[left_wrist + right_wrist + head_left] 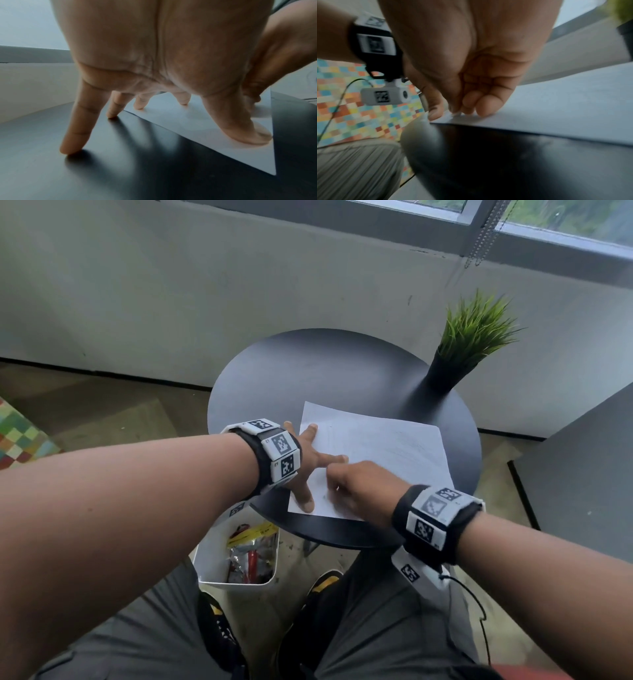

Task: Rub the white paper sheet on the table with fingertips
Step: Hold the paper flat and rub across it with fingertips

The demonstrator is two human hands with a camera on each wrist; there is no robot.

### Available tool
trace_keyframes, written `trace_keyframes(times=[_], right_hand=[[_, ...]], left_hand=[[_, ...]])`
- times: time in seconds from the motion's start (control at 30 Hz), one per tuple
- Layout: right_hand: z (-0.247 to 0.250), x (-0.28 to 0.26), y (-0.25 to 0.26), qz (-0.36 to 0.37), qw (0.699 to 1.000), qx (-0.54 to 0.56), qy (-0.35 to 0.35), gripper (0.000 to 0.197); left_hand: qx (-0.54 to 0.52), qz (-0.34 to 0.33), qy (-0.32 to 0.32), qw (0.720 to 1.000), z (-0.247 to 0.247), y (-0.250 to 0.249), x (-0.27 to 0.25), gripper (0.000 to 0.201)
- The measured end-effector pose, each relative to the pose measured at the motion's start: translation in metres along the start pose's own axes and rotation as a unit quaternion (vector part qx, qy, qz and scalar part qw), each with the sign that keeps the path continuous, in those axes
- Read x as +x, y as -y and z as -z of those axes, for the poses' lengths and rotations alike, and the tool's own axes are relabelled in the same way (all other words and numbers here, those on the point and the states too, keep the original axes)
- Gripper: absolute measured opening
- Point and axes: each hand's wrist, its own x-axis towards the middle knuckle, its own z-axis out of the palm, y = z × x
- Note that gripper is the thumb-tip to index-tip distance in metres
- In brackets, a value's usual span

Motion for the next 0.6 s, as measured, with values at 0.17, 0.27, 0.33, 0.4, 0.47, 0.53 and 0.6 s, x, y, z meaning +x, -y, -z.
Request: trace_keyframes(times=[0.17, 0.27, 0.33, 0.4, 0.47, 0.53, 0.6], right_hand=[[0.015, 0.009, -0.036, -0.110, 0.992, 0.028, -0.061, 0.007], [0.002, 0.004, -0.022, -0.078, 0.995, -0.003, -0.070, 0.013], [-0.002, -0.006, -0.005, 0.005, 1.000, -0.003, -0.001, 0.013], [0.009, -0.005, -0.017, -0.020, 1.000, 0.011, 0.019, 0.007], [0.017, 0.005, -0.039, -0.115, 0.992, 0.029, -0.043, 0.007], [0.011, 0.005, -0.038, -0.140, 0.987, 0.019, -0.082, 0.010], [0.000, -0.001, -0.014, -0.059, 0.997, 0.007, -0.039, 0.011]], left_hand=[[0.017, 0.004, -0.005, 1.000, 0.000, -0.002, 0.000, 0.110], [0.017, 0.002, 0.001, 1.000, 0.001, -0.001, 0.001, 0.110], [0.017, 0.001, 0.003, 1.000, 0.001, 0.000, 0.001, 0.111], [0.023, 0.002, 0.005, 1.000, 0.002, -0.001, 0.000, 0.112], [0.025, 0.002, 0.002, 1.000, 0.002, -0.001, 0.000, 0.111], [0.024, 0.001, 0.001, 1.000, 0.001, -0.002, 0.000, 0.111], [0.028, -0.001, 0.003, 1.000, 0.001, 0.000, 0.000, 0.111]])
